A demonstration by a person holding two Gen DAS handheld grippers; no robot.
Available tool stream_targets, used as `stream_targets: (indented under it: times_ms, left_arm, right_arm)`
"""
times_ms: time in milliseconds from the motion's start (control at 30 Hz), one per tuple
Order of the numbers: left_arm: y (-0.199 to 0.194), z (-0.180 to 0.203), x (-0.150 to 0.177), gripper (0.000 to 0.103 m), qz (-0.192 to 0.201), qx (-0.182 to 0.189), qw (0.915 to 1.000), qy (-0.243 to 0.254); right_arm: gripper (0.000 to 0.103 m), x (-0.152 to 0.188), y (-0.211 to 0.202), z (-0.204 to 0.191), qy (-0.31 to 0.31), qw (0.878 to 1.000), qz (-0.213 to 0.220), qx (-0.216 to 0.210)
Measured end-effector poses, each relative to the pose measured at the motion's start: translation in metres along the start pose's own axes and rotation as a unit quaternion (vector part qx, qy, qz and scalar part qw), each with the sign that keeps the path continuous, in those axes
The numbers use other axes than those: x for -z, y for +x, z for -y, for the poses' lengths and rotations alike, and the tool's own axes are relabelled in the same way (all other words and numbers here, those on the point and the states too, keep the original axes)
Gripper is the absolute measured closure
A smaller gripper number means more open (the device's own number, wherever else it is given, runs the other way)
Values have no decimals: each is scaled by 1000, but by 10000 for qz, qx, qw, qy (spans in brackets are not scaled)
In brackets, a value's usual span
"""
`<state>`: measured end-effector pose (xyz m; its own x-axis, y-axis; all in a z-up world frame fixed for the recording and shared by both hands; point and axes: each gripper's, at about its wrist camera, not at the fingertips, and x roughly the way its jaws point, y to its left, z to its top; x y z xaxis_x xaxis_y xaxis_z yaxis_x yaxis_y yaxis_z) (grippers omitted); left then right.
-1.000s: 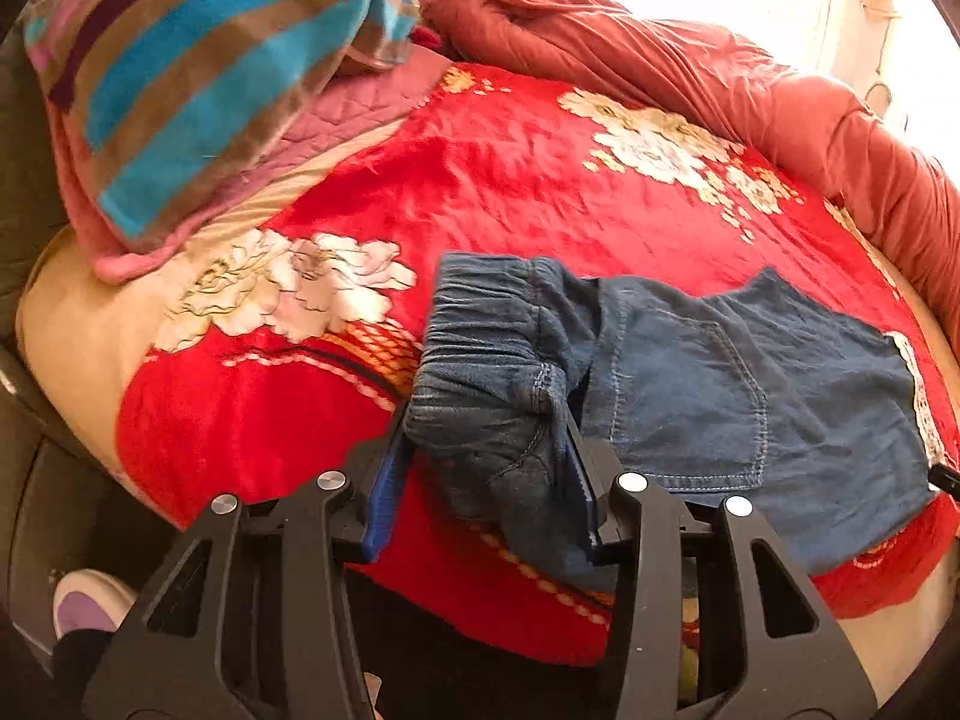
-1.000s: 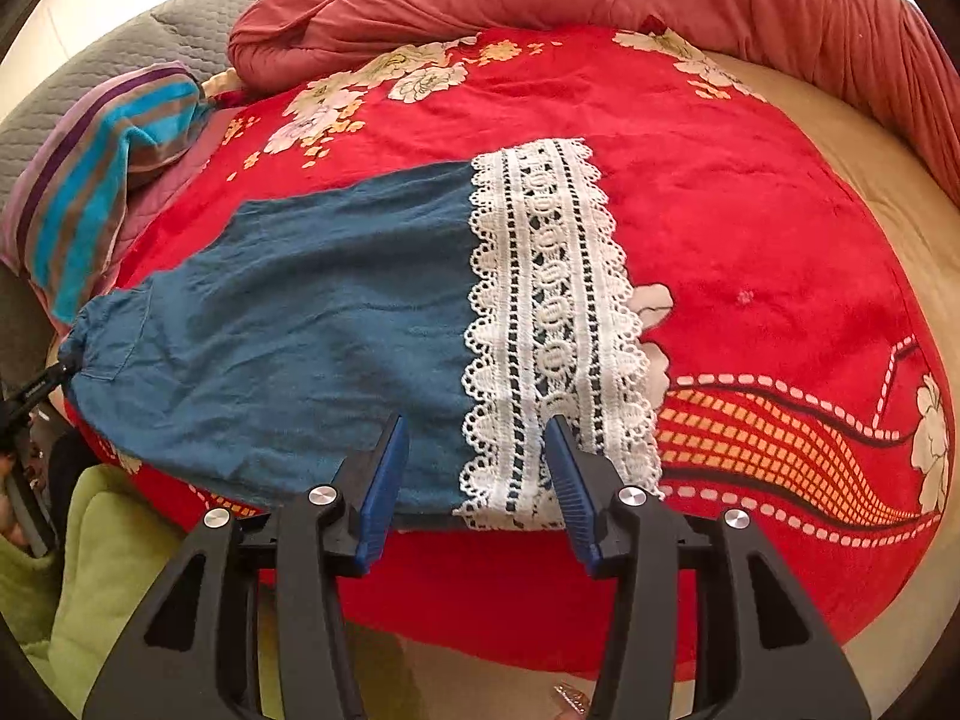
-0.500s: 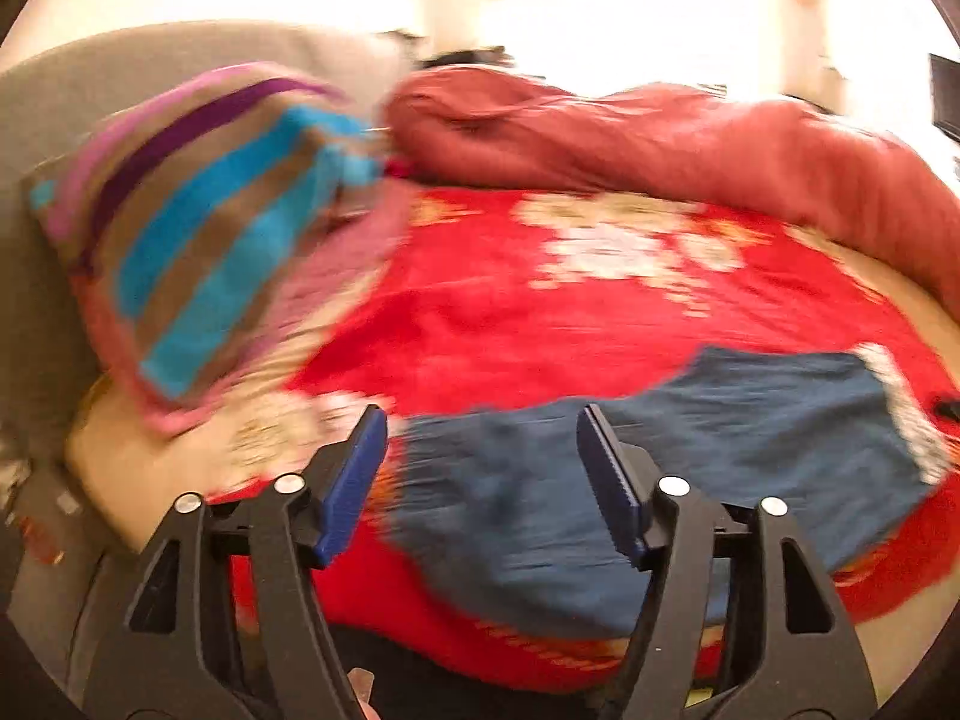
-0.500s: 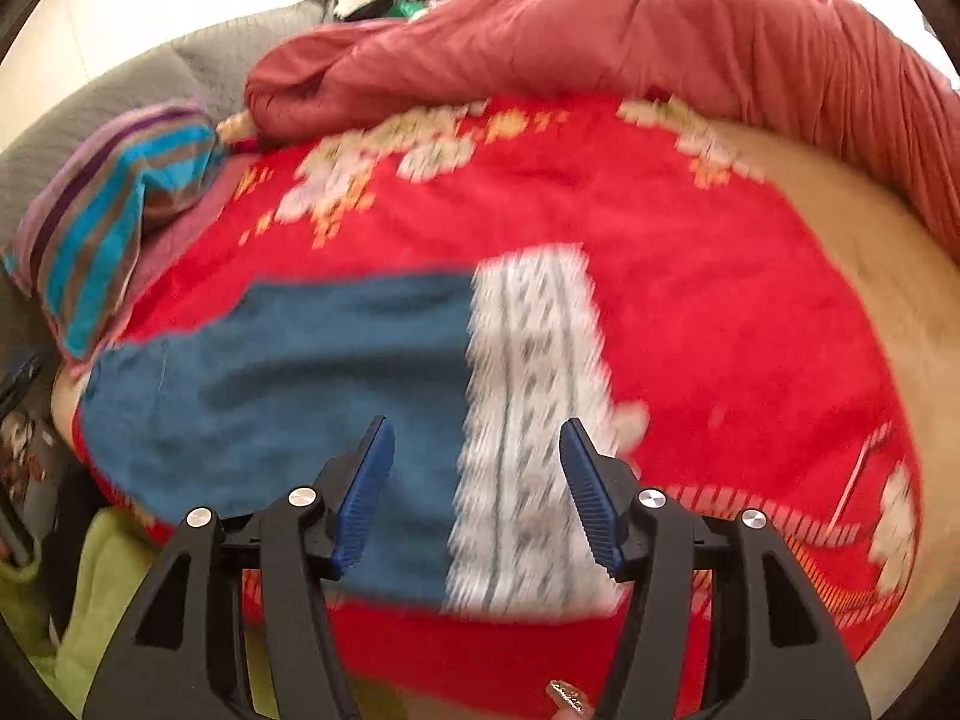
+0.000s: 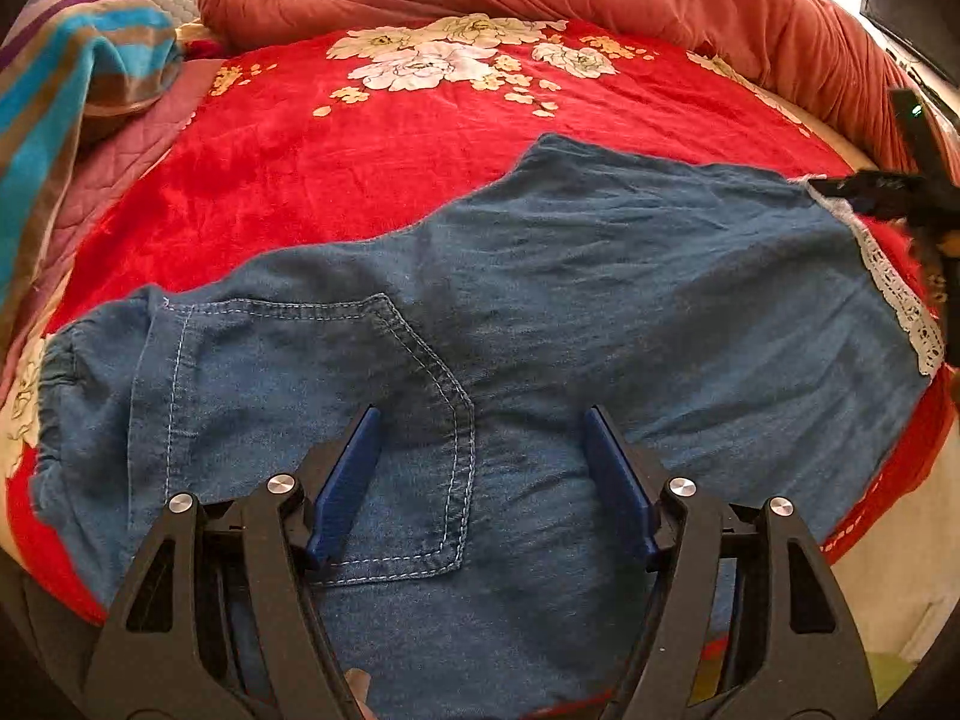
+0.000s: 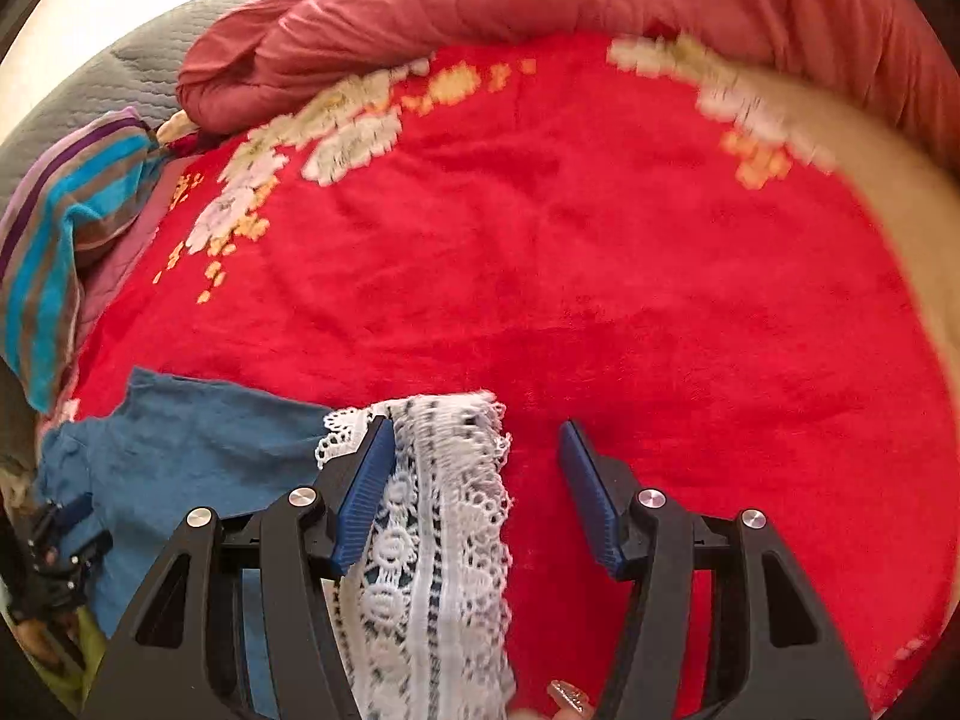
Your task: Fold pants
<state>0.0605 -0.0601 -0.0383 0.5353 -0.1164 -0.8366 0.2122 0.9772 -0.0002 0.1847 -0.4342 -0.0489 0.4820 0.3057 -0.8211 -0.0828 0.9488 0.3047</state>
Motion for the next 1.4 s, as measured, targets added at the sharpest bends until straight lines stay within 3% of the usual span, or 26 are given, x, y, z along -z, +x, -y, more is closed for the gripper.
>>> stream_targets:
  times_ms: [33, 100, 267, 367, 433, 500, 567, 600, 633, 767, 833, 933, 1100, 1233, 1267, 1400]
  left_arm:
    - [1, 0, 0, 40, -3, -2, 10000, 0]
    - [1, 1, 2, 40, 14, 10, 10000, -21]
    - [0, 1, 5, 39, 22, 45, 10000, -74]
    - [0, 1, 4, 38, 25, 29, 10000, -80]
    - [0, 0, 3, 38, 28, 37, 10000, -86]
    - [1, 0, 3, 38, 29, 56, 9999, -101]
    - [0, -1, 3, 38, 34, 74, 9999, -110]
    - [-1, -1, 3, 38, 44, 91, 9999, -123]
    - [-2, -3, 3, 38, 62, 110, 9998, -140]
    - [-23, -8, 2, 34, 351, 192, 9985, -377]
    - [-32, -7, -5, 34, 473, 177, 9981, -365]
    - [-32, 6, -20, 33, 510, 91, 9986, -119]
    - [5, 19, -38, 32, 45, 184, 9998, -86]
    - [26, 4, -42, 29, -164, -7, 9997, -196]
    - [28, -4, -42, 28, -178, -142, 9994, -261]
    - [35, -18, -40, 27, -171, 81, 9987, -465]
  right_arm:
    - [70, 2, -1, -3, -80, 9999, 29, -122]
    - [85, 3, -10, -8, -134, 9996, 133, -192]
    - [89, -5, -44, -13, -165, 9963, 837, -117]
    - [89, -7, -26, -16, -339, 9971, 621, 261]
    - [87, -3, -4, -17, -456, 9972, 326, 498]
    - [85, 0, -1, -14, -429, 9971, 374, 514]
    - [69, -1, -9, -9, -290, 9968, 468, 572]
    - [56, 1, -19, -6, -208, 9956, 601, 685]
    - [54, 4, -31, -6, -183, 9944, 727, 744]
    - [54, 35, -81, -28, -530, 9861, 1286, 904]
    - [49, 47, -89, -46, -757, 9848, 1325, 829]
    - [48, 64, -86, -85, -1337, 9825, 1184, 528]
    - [47, 66, -37, -141, -1994, 9777, 620, 227]
    - [46, 63, -7, -122, -1653, 9839, 37, 681]
    - [46, 64, -10, -109, -1452, 9877, 57, 583]
    - [53, 70, -19, -90, -1156, 9926, 195, 325]
